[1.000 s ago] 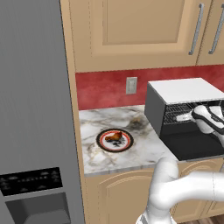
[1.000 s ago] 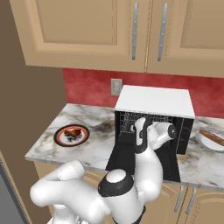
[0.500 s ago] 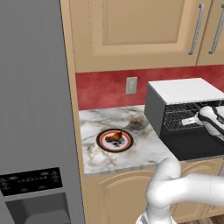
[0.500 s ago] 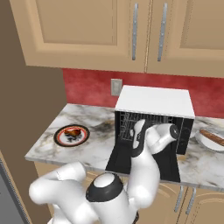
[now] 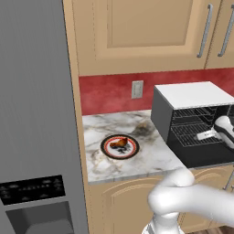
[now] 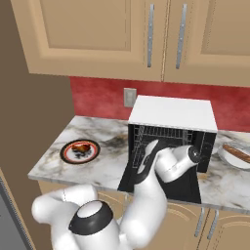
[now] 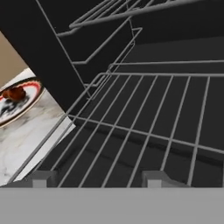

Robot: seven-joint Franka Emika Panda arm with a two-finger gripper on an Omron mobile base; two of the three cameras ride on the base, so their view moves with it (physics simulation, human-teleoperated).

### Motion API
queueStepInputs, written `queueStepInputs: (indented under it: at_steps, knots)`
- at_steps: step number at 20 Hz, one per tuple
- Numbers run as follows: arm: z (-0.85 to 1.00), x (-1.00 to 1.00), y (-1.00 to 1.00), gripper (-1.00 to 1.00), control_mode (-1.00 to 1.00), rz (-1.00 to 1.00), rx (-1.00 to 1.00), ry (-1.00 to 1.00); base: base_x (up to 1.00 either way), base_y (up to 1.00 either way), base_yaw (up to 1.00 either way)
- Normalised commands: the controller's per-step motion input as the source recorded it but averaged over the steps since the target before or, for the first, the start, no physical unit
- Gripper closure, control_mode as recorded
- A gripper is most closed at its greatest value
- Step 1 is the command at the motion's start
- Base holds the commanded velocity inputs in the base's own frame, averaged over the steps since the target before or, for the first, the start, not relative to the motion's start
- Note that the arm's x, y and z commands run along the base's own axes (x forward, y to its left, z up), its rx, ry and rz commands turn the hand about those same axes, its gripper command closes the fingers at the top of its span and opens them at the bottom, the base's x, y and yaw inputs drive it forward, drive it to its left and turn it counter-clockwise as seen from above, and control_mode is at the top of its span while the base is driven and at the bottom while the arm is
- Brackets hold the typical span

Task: Open the toaster oven door. Place the baguette on the top rack in the toaster oven and place the chicken drumstick on the bottom rack.

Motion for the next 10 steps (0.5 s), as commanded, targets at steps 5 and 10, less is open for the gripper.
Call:
queueStepInputs:
  at_steps: [5, 10]
  knots:
    - [-1.0, -0.8, 0.28, -1.0, -1.0, 0.0, -0.01, 0.16, 0.0, 0.0, 0.0]
    - [-0.49, -0.16, 0.06, -1.0, -1.0, 0.0, 0.0, 0.16, 0.0, 0.0, 0.0]
